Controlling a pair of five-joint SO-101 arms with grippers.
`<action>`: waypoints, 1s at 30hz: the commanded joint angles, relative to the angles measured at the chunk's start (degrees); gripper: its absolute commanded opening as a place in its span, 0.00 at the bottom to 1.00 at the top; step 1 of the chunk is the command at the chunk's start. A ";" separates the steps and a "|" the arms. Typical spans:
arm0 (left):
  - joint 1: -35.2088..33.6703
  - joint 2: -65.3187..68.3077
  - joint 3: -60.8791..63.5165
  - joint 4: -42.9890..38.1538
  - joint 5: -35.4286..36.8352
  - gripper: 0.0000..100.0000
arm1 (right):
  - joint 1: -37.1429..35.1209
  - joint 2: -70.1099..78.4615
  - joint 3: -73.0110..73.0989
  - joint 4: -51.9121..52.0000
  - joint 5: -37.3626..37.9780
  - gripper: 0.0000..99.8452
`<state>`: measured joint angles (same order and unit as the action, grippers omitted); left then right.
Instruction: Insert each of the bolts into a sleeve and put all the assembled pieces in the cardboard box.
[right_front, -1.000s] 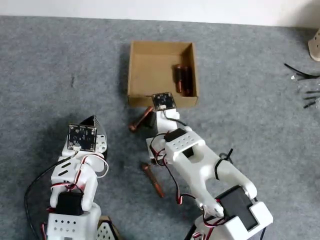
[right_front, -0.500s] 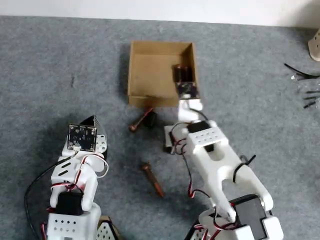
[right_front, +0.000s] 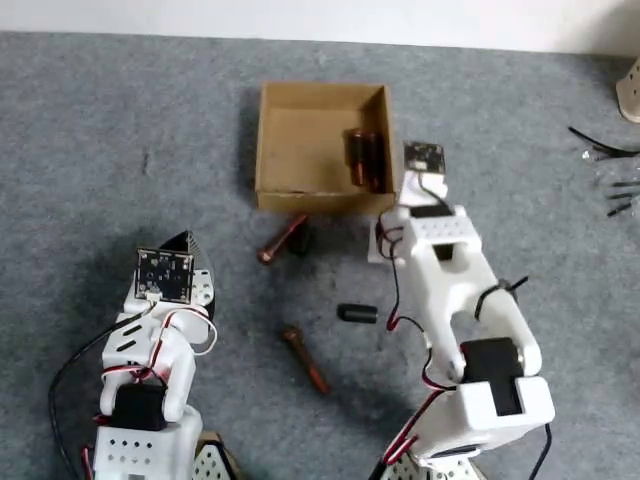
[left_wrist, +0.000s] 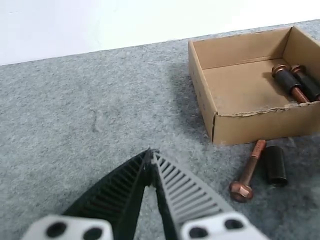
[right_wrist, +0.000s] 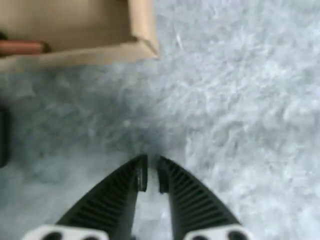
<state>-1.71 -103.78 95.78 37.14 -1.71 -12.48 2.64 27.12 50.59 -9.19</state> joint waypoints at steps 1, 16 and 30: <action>-0.48 -0.66 -1.98 -1.41 0.44 0.01 | -1.54 -0.22 -6.55 7.96 0.35 0.09; -0.48 -0.57 -1.89 -1.49 0.18 0.01 | -4.18 -4.35 -16.04 22.02 23.82 0.09; -0.48 -0.57 -0.75 -3.69 0.18 0.01 | -13.05 -7.43 -11.47 30.73 43.52 0.18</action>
<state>-1.71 -103.78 95.78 34.77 -1.71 -23.30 -2.64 15.43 80.92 31.96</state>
